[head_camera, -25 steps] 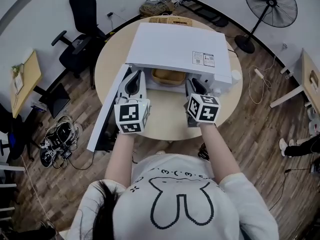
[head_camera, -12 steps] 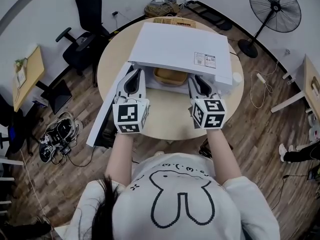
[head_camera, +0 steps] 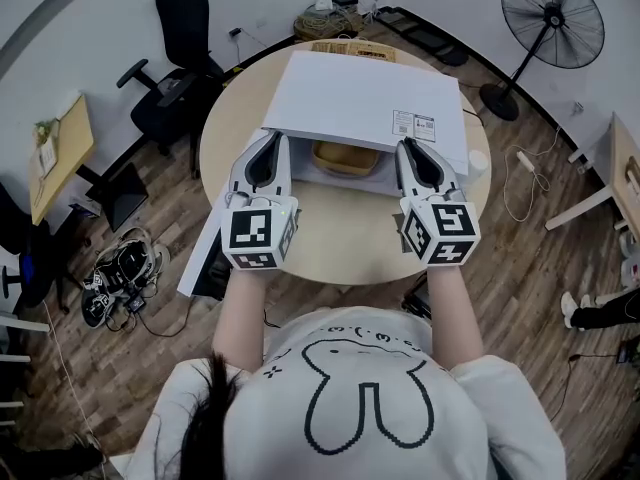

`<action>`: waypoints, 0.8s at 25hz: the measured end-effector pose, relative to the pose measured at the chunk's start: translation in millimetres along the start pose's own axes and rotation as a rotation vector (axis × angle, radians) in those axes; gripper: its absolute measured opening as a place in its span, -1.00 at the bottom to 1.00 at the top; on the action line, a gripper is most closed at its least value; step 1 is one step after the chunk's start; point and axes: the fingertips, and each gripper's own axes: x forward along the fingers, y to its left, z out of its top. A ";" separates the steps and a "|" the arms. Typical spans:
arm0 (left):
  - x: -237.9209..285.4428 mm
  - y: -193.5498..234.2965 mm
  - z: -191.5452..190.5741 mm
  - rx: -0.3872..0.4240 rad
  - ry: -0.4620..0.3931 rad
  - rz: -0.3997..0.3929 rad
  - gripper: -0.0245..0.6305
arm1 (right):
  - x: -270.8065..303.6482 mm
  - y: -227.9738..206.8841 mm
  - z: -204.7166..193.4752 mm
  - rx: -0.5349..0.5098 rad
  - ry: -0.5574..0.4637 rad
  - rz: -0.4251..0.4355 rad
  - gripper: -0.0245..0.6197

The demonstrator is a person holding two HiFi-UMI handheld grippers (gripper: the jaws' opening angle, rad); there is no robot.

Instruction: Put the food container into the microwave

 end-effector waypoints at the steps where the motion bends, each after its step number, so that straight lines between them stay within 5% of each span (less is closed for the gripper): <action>1: 0.1 -0.3 1.3 0.000 -0.003 -0.001 -0.90 | -2.6 -2.1 3.3 0.000 -0.010 -0.002 -0.76; 20: 3.4 -13.3 34.8 0.135 -0.073 -0.033 -0.90 | -63.2 -31.9 71.2 -0.163 -0.285 -0.120 -0.83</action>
